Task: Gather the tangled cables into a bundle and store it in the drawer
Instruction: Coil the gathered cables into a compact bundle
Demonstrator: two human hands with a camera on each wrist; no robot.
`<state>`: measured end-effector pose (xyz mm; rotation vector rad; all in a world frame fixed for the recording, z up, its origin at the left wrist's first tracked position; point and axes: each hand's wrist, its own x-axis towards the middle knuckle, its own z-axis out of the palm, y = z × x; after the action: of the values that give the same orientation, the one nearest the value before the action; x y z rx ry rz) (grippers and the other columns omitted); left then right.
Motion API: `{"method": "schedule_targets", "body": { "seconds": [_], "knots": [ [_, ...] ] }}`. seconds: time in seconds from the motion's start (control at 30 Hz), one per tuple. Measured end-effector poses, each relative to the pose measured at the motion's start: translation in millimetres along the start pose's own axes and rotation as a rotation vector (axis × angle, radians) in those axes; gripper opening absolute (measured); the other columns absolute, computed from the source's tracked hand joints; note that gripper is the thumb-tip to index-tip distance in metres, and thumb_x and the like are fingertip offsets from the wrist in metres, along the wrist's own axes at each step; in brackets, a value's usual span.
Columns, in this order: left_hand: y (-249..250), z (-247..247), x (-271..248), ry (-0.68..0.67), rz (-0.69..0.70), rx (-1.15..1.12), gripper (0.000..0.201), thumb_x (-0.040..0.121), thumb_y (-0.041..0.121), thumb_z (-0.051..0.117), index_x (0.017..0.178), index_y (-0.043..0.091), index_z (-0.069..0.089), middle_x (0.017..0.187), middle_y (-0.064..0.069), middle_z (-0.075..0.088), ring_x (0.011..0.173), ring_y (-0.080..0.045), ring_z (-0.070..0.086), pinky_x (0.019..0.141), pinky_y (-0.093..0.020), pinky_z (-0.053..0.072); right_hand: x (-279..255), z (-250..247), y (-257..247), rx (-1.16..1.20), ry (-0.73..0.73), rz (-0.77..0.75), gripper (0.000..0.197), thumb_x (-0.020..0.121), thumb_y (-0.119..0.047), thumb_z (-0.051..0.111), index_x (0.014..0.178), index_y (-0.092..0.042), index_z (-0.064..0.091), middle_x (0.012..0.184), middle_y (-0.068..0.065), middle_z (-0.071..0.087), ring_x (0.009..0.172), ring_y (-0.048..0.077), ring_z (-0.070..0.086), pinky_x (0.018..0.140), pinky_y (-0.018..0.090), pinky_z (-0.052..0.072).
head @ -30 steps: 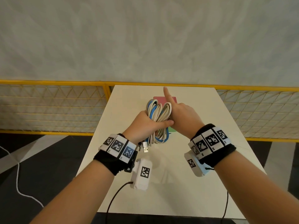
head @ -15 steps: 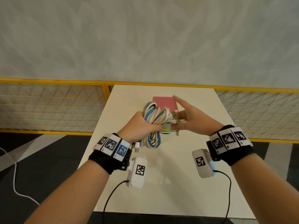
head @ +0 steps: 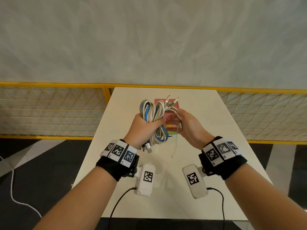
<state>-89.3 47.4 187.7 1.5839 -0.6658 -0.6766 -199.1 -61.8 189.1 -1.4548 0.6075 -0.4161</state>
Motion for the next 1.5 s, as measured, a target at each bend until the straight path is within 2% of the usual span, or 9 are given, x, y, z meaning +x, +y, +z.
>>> {"method": "schedule_targets", "body": {
  "seconds": [0.13, 0.3, 0.43, 0.73, 0.87, 0.97, 1.07, 1.3, 1.5],
  "knots": [
    [5.7, 6.2, -1.8, -0.024, 0.065, -0.049, 0.012, 0.081, 0.017, 0.079, 0.091, 0.019, 0.072, 0.084, 0.002, 0.075, 0.078, -0.006, 0.072, 0.070, -0.016, 0.056, -0.7, 12.2, -2.4, 0.203, 0.038, -0.013, 0.040, 0.101, -0.019, 0.026, 0.108, -0.011, 0.064, 0.106, 0.011, 0.069, 0.095, 0.020, 0.065, 0.087, 0.035, 0.052],
    [7.9, 9.2, -2.5, -0.023, 0.116, -0.054, 0.024, 0.073, 0.015, 0.084, 0.095, 0.016, 0.072, 0.088, -0.003, 0.076, 0.085, -0.010, 0.073, 0.075, -0.021, 0.058, -0.7, 22.1, -2.2, 0.245, -0.060, -0.041, 0.042, 0.100, -0.019, 0.027, 0.119, 0.001, 0.058, 0.122, 0.023, 0.061, 0.107, 0.029, 0.061, 0.086, 0.035, 0.052],
    [6.8, 9.5, -1.8, 0.010, 0.113, -0.002, 0.021, 0.074, 0.008, 0.082, 0.089, 0.019, 0.071, 0.082, -0.001, 0.074, 0.076, -0.006, 0.072, 0.069, -0.019, 0.057, -2.3, 19.4, -6.7, 0.255, -0.133, -0.039, 0.037, 0.098, -0.014, 0.031, 0.119, 0.003, 0.056, 0.109, 0.015, 0.065, 0.089, 0.016, 0.066, 0.071, 0.025, 0.053],
    [13.7, 11.9, -1.5, 0.084, 0.063, -0.028, 0.012, 0.078, 0.005, 0.076, 0.078, 0.014, 0.068, 0.081, -0.012, 0.072, 0.077, -0.019, 0.071, 0.073, -0.032, 0.060, -14.0, 18.8, -20.6, 0.186, -0.220, -0.105, 0.040, 0.092, -0.005, 0.029, 0.116, -0.015, 0.060, 0.100, -0.002, 0.066, 0.082, 0.004, 0.062, 0.071, 0.021, 0.052],
    [19.8, 2.9, -1.5, 0.131, 0.050, -0.131, 0.005, 0.078, 0.003, 0.074, 0.082, 0.004, 0.070, 0.078, -0.014, 0.070, 0.070, -0.018, 0.067, 0.069, -0.032, 0.058, -16.7, 3.7, -12.5, -0.245, -0.110, -0.159, 0.040, 0.098, -0.019, 0.031, 0.126, -0.024, 0.058, 0.118, -0.007, 0.063, 0.105, 0.000, 0.059, 0.095, 0.031, 0.047],
    [25.5, -3.7, -0.5, 0.178, 0.037, -0.207, 0.014, 0.080, 0.005, 0.073, 0.073, 0.013, 0.064, 0.073, -0.009, 0.065, 0.064, -0.018, 0.065, 0.060, -0.026, 0.055, -20.0, -4.4, 8.5, -0.653, 0.056, -0.139, 0.040, 0.102, -0.031, 0.029, 0.111, -0.018, 0.066, 0.085, -0.004, 0.066, 0.068, -0.001, 0.059, 0.069, 0.024, 0.050],
    [28.3, -4.3, 0.3, 0.162, 0.049, -0.243, 0.009, 0.081, 0.006, 0.073, 0.078, 0.010, 0.066, 0.074, -0.010, 0.066, 0.063, -0.019, 0.066, 0.060, -0.028, 0.056, -23.3, 3.4, 18.4, -0.510, -0.016, 0.133, 0.050, 0.100, -0.046, 0.027, 0.109, -0.011, 0.062, 0.067, 0.008, 0.061, 0.049, 0.018, 0.060, 0.059, 0.034, 0.058],
    [25.4, -1.5, -8.2, 0.026, 0.015, -0.228, 0.006, 0.082, 0.007, 0.074, 0.079, 0.010, 0.070, 0.065, -0.003, 0.069, 0.058, -0.014, 0.068, 0.059, -0.025, 0.056, -14.7, 7.8, 16.7, -0.055, 0.137, -0.032, 0.018, 0.086, -0.005, 0.065, 0.103, 0.002, 0.069, 0.101, 0.024, 0.070, 0.085, 0.028, 0.069, 0.081, 0.034, 0.059],
    [13.7, -3.1, -8.7, 0.033, -0.052, -0.172, 0.018, 0.077, 0.015, 0.081, 0.092, 0.006, 0.074, 0.083, -0.010, 0.074, 0.075, -0.022, 0.073, 0.073, -0.034, 0.060, -17.6, 11.4, 3.6, -0.039, 0.224, -0.220, 0.057, 0.077, 0.012, 0.066, 0.129, -0.009, 0.052, 0.109, 0.002, 0.067, 0.089, 0.015, 0.069, 0.079, 0.034, 0.059]
  ]
}}
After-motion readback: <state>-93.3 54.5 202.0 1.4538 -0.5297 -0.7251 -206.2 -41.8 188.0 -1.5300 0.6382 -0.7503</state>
